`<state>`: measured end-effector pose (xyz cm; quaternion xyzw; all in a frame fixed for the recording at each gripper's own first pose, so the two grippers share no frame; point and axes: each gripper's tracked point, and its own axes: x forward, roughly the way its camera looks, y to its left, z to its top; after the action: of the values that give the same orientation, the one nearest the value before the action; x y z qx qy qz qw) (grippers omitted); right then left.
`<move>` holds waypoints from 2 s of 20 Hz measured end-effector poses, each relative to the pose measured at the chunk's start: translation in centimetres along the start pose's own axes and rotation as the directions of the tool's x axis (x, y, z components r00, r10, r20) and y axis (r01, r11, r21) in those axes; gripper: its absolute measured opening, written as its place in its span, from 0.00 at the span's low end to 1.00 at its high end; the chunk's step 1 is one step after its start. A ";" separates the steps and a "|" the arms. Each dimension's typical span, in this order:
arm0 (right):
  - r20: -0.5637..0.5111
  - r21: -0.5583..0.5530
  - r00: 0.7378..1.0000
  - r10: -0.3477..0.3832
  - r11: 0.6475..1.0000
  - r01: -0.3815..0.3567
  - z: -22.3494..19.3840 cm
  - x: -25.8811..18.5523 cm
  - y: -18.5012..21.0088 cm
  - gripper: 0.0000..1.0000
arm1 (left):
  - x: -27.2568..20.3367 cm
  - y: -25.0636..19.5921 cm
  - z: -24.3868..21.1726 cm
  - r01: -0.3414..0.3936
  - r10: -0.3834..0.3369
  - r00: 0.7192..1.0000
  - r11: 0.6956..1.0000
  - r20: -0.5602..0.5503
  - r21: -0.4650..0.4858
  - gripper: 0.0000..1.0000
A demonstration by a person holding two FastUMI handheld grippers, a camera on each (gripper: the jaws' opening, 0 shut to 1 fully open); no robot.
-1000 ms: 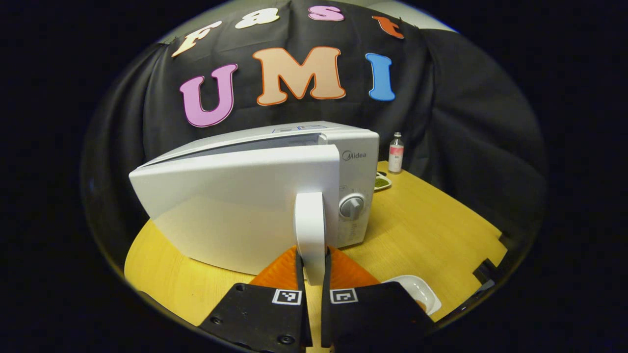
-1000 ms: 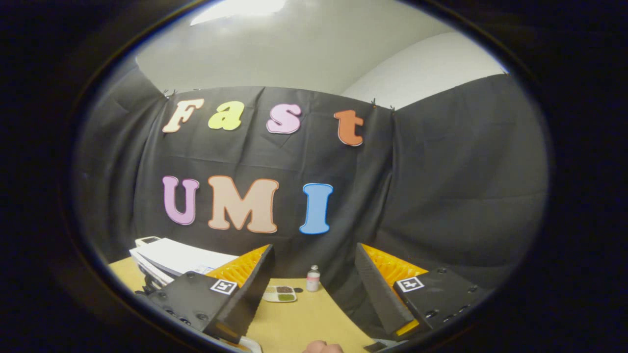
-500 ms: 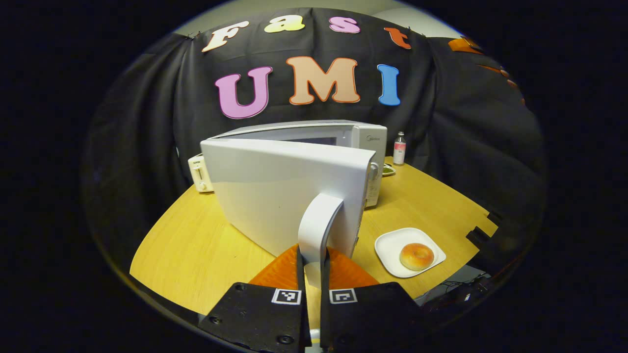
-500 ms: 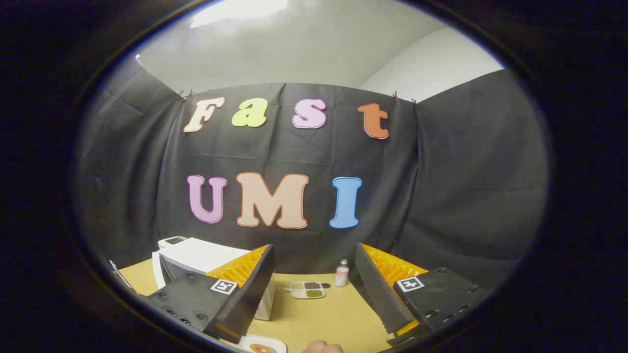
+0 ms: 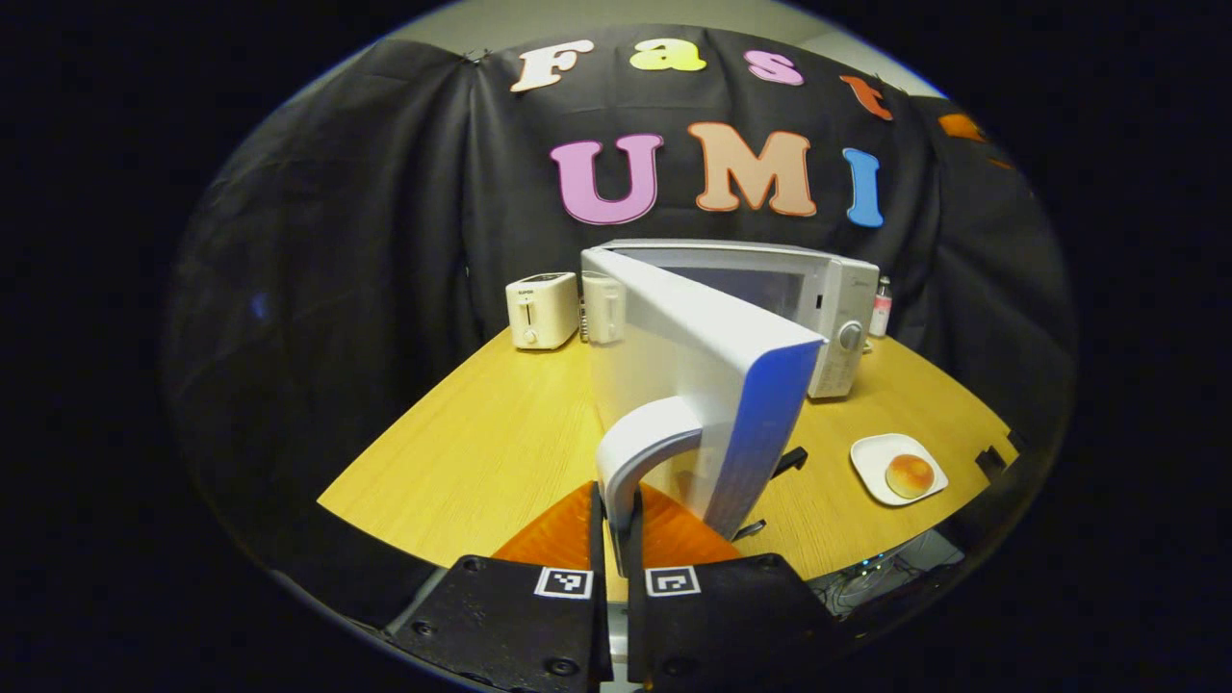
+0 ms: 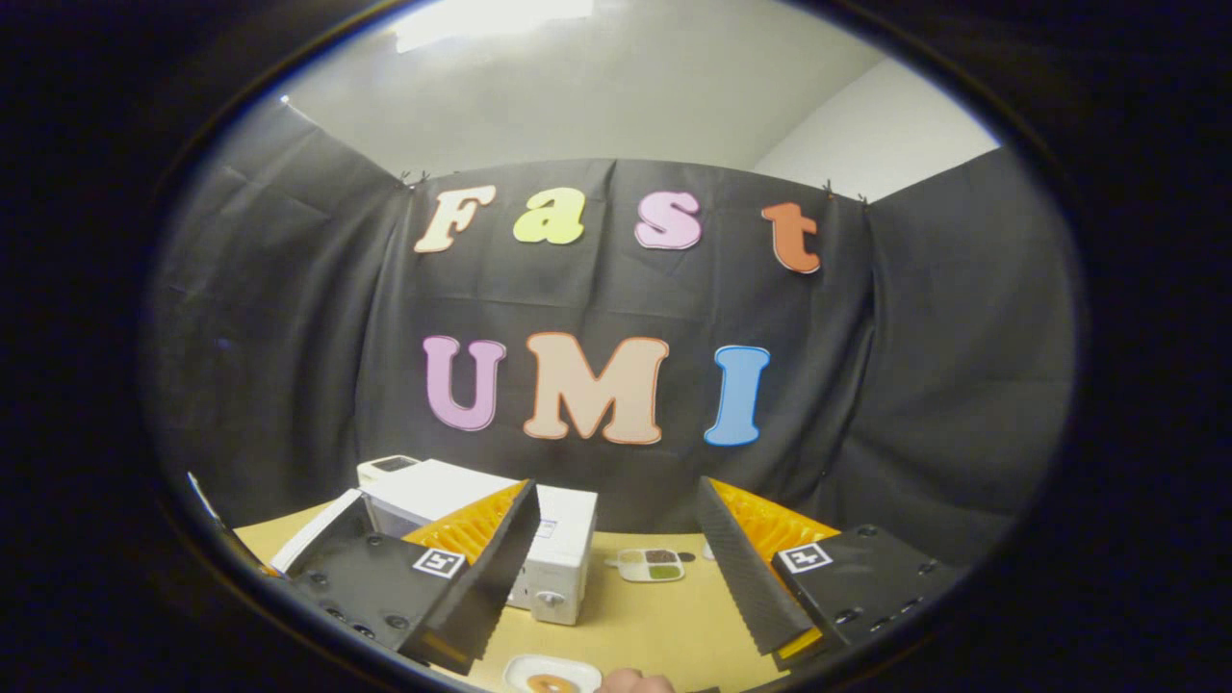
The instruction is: Open the microwave oven with the left hand, put the food in, and close the microwave oven.
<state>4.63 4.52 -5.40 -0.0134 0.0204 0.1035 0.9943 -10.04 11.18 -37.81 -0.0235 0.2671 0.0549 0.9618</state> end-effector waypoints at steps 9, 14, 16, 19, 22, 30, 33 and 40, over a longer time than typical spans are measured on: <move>-0.025 -0.030 0.999 0.032 0.999 -0.033 -0.8 -2.3 3.8 1.00 | -2.2 9.0 -1.6 -0.005 0.005 1.000 0.998 -0.007 -0.070 0.29; -0.079 -0.042 0.993 0.084 0.995 -0.087 -3.3 -3.3 6.5 0.97 | -4.1 13.0 -2.3 -0.105 0.102 0.995 0.981 -0.022 -0.163 0.34; -0.109 -0.023 0.988 0.107 0.994 -0.110 -4.5 -3.7 7.2 0.97 | -5.6 15.1 -0.6 -0.189 0.195 0.980 0.974 0.041 -0.129 0.56; -0.139 0.016 0.982 0.124 0.992 -0.123 -6.1 -4.0 7.8 0.97 | -8.1 17.0 2.3 -0.280 0.287 0.951 0.957 0.114 -0.080 0.99; -0.159 0.054 0.979 0.128 0.991 -0.121 -7.7 -4.2 7.9 1.00 | -11.1 16.6 6.5 -0.280 0.292 0.930 0.956 0.224 -0.082 0.96; -0.234 0.094 0.968 0.093 0.993 -0.073 -16.0 -4.1 7.2 0.97 | -14.4 12.7 16.2 -0.235 0.223 0.878 0.972 0.424 -0.025 0.96; -0.305 0.096 0.948 0.097 0.993 -0.070 -21.4 -4.3 7.7 0.97 | -14.9 11.0 17.3 -0.191 0.176 0.872 0.982 0.457 -0.015 0.95; -0.555 0.099 0.829 0.073 0.995 -0.021 -35.9 -5.7 7.3 1.00 | -15.2 10.0 16.2 -0.165 0.164 0.886 0.986 0.434 -0.034 0.95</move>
<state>-3.78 9.33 -41.22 0.0018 0.3142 0.1183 0.9420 -15.82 20.89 -16.23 0.0138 0.0469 0.1395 0.9890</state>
